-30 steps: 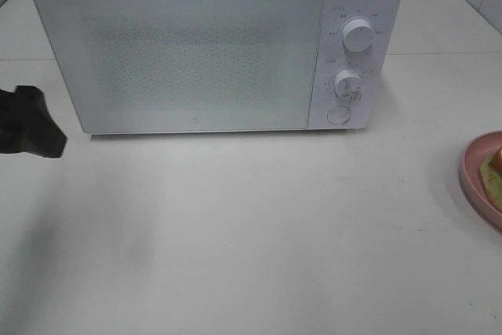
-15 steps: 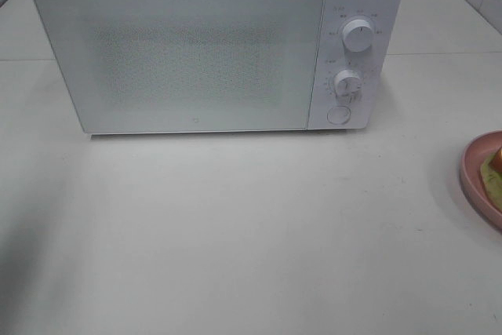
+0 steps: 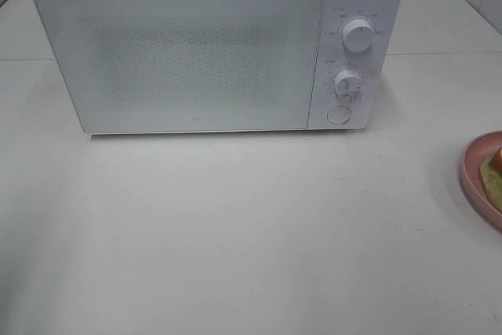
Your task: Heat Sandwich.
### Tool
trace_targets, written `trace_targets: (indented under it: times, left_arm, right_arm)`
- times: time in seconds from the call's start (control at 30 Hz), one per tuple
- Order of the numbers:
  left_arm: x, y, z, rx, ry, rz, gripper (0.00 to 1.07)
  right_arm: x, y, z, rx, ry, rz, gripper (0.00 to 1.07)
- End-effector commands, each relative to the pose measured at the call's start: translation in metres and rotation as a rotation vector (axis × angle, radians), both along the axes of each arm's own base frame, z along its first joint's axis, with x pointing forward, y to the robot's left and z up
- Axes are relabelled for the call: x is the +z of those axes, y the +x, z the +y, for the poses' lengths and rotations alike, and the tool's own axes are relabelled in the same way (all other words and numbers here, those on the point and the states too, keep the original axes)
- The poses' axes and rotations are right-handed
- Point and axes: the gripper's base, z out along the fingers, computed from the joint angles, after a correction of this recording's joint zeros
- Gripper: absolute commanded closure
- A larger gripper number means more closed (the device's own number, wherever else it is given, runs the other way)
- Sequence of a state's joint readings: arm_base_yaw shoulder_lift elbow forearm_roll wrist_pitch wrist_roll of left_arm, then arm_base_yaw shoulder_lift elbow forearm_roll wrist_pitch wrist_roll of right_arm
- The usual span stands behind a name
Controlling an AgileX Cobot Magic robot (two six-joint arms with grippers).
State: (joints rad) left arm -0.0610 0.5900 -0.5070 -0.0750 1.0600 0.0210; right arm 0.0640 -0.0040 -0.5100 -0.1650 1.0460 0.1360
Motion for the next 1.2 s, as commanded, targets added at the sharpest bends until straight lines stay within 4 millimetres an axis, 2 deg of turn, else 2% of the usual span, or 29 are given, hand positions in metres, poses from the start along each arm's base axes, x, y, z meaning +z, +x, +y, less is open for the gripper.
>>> trace_targets:
  times: [0.03, 0.4, 0.57, 0.73, 1.07, 1.2]
  left_arm:
    - [0.002, -0.006, 0.001, 0.005, 0.004, -0.068, 0.09]
    - [0.009, -0.019, 0.003, 0.006, 0.009, -0.162, 0.09]
    - [0.014, -0.032, 0.004, 0.014, 0.004, -0.253, 0.09]
    - [0.020, -0.056, 0.007, 0.065, 0.005, -0.415, 0.09]
    - [0.022, -0.090, 0.007, 0.066, -0.003, -0.637, 0.09]
    - [0.022, -0.090, 0.007, 0.066, -0.002, -0.633, 0.09]
  right_arm:
    - [-0.001, -0.003, -0.001, -0.007, -0.005, -0.025, 0.31]
    - [-0.001, -0.003, -0.001, -0.007, -0.005, -0.025, 0.31]
    - [-0.001, -0.003, -0.001, -0.007, -0.005, -0.025, 0.31]
    - [-0.001, -0.003, -0.001, -0.007, -0.005, -0.025, 0.31]
    - [-0.001, -0.003, -0.001, -0.007, -0.005, -0.025, 0.31]
    - [-0.001, -0.003, -0.001, -0.007, -0.005, -0.025, 0.31]
